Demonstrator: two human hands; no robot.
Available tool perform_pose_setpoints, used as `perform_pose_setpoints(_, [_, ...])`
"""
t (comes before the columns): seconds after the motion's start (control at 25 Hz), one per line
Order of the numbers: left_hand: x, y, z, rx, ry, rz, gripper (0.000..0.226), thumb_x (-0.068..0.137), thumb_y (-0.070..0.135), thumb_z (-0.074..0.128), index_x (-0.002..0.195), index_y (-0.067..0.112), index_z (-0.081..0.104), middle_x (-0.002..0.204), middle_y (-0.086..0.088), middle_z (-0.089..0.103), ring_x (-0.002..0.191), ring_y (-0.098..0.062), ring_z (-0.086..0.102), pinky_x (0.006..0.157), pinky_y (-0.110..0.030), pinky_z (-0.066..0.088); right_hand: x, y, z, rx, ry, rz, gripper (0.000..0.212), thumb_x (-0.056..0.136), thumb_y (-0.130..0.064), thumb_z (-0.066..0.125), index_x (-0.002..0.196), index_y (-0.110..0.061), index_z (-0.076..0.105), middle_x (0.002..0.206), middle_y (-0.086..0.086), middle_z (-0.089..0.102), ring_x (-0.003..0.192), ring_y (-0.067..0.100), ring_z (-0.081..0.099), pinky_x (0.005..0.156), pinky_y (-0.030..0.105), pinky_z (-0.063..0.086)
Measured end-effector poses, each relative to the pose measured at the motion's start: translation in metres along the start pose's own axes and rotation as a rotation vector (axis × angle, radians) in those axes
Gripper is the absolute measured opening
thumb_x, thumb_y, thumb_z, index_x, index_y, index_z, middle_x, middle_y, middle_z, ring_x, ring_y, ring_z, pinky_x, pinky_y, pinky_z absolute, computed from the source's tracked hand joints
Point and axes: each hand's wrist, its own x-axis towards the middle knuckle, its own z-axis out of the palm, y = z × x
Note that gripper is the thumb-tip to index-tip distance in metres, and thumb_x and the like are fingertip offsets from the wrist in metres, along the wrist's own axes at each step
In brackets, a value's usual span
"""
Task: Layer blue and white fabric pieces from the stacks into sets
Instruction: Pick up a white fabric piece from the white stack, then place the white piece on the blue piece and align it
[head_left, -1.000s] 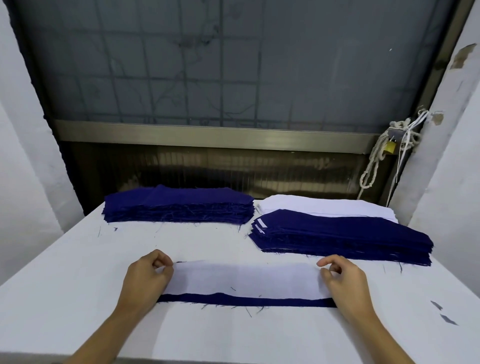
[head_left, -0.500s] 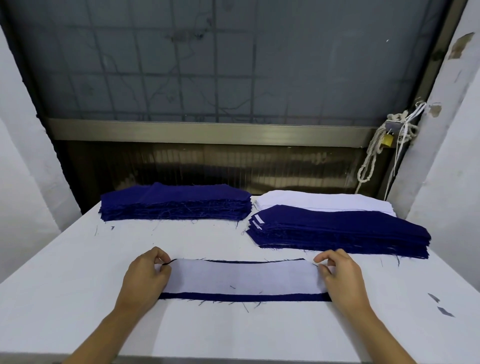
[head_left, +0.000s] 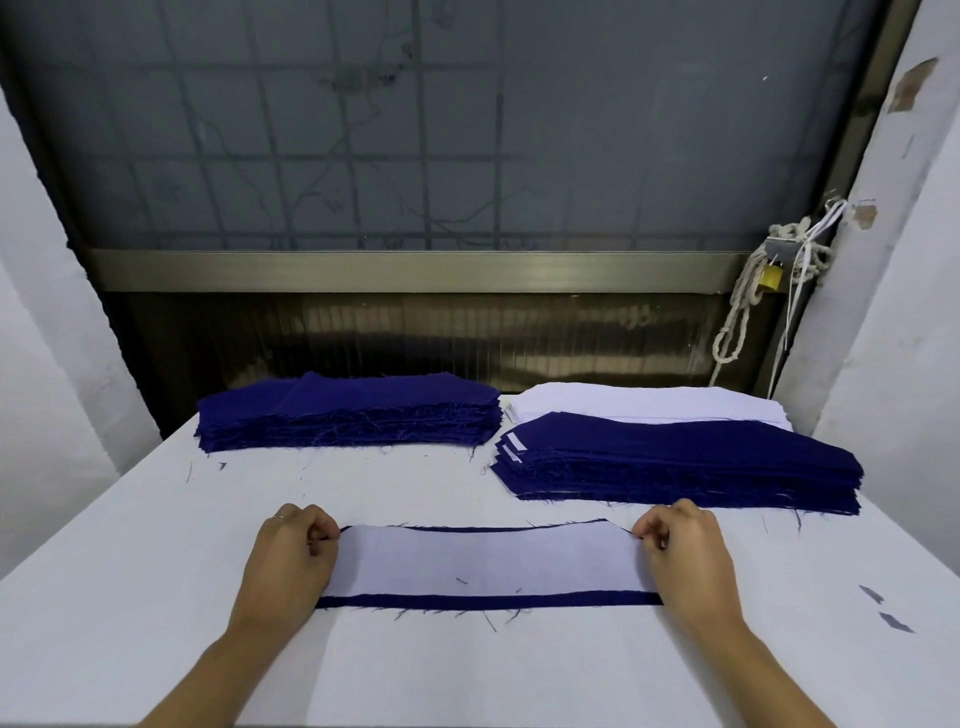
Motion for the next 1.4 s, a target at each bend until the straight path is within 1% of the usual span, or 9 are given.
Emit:
perform_pose_setpoints(0.12, [0.008,0.007,-0.003,0.195,-0.036,-0.008,0.03,0.082,0.002,0.057,0.079,0.032,0.059,0.088,0.013,0.055,0.087,-0.012,0.054,0.061,-0.029,0.045,0.004,-0.006,-0.001,-0.054,0.003,-0.039,0.028,0.087,0.002,0.062,0.08,-0.025,0.068,0.082,-0.012,0.053,0.086,0.013,0.048,0.065,0.027,0.046])
perform_pose_setpoints(0.24, [0.039,0.031,-0.012,0.294,-0.054,0.041,0.019,0.084,0.011,0.064,0.089,0.029,0.061,0.089,0.012,0.058,0.084,-0.012,0.055,0.066,-0.033,0.052,0.016,-0.012,-0.004,-0.129,-0.008,-0.175,0.02,0.087,-0.006,0.068,0.087,-0.026,0.07,0.084,-0.015,0.058,0.086,0.01,0.05,0.068,0.024,0.046])
perform_pose_setpoints(0.44, [0.103,0.117,0.009,0.147,-0.111,0.172,0.008,0.092,0.02,0.067,0.089,0.027,0.063,0.083,0.011,0.064,0.076,-0.009,0.062,0.066,-0.035,0.057,0.071,-0.028,-0.018,-0.085,0.038,-0.237,0.014,0.091,-0.015,0.068,0.093,-0.029,0.067,0.081,-0.018,0.057,0.079,0.005,0.052,0.062,0.016,0.038])
perform_pose_setpoints(0.72, [0.173,0.22,0.097,-0.029,-0.287,0.212,0.011,0.094,0.034,0.064,0.087,0.027,0.065,0.087,0.008,0.069,0.084,-0.014,0.066,0.082,-0.041,0.059,0.172,-0.023,-0.01,-0.137,-0.035,-0.116,0.009,0.099,-0.029,0.061,0.107,-0.031,0.063,0.093,-0.012,0.064,0.075,0.005,0.059,0.07,0.018,0.05])
perform_pose_setpoints(0.88, [0.199,0.238,0.161,0.042,-0.359,0.201,0.02,0.098,0.036,0.063,0.1,0.017,0.07,0.097,-0.001,0.072,0.089,-0.02,0.068,0.083,-0.039,0.06,0.216,-0.012,0.01,-0.193,-0.146,-0.084,0.01,0.099,-0.033,0.062,0.109,-0.031,0.062,0.101,-0.011,0.066,0.083,0.007,0.061,0.082,0.022,0.055])
perform_pose_setpoints(0.96, [0.21,0.243,0.188,0.122,-0.37,0.201,0.025,0.099,0.037,0.063,0.102,0.014,0.07,0.097,-0.003,0.072,0.089,-0.021,0.068,0.081,-0.038,0.06,0.233,-0.007,0.024,-0.196,-0.175,-0.084,0.009,0.099,-0.033,0.062,0.107,-0.031,0.063,0.1,-0.011,0.065,0.082,0.007,0.061,0.08,0.022,0.054])
perform_pose_setpoints(1.16, [0.23,0.25,0.227,0.194,-0.368,0.136,0.019,0.091,0.035,0.073,0.089,0.017,0.067,0.08,-0.002,0.067,0.071,-0.018,0.066,0.057,-0.029,0.054,0.254,-0.004,0.049,-0.154,-0.252,-0.072,0.003,0.097,-0.034,0.064,0.096,-0.032,0.064,0.093,-0.013,0.062,0.08,0.01,0.06,0.08,0.025,0.057])
perform_pose_setpoints(1.32, [0.232,0.251,0.242,0.204,-0.457,0.122,0.02,0.093,0.03,0.071,0.091,0.01,0.068,0.081,-0.005,0.067,0.077,-0.022,0.068,0.064,-0.032,0.056,0.259,0.0,0.056,-0.177,-0.249,-0.074,0.006,0.096,-0.036,0.065,0.095,-0.03,0.065,0.098,-0.011,0.063,0.085,0.012,0.06,0.083,0.026,0.057])
perform_pose_setpoints(1.4, [0.23,0.254,0.24,0.304,-0.496,0.218,0.021,0.099,0.029,0.063,0.102,0.009,0.067,0.095,-0.007,0.068,0.09,-0.024,0.067,0.072,-0.034,0.054,0.259,0.002,0.057,-0.188,-0.244,-0.077,0.008,0.096,-0.038,0.065,0.097,-0.03,0.065,0.104,-0.009,0.063,0.089,0.012,0.059,0.085,0.027,0.057])
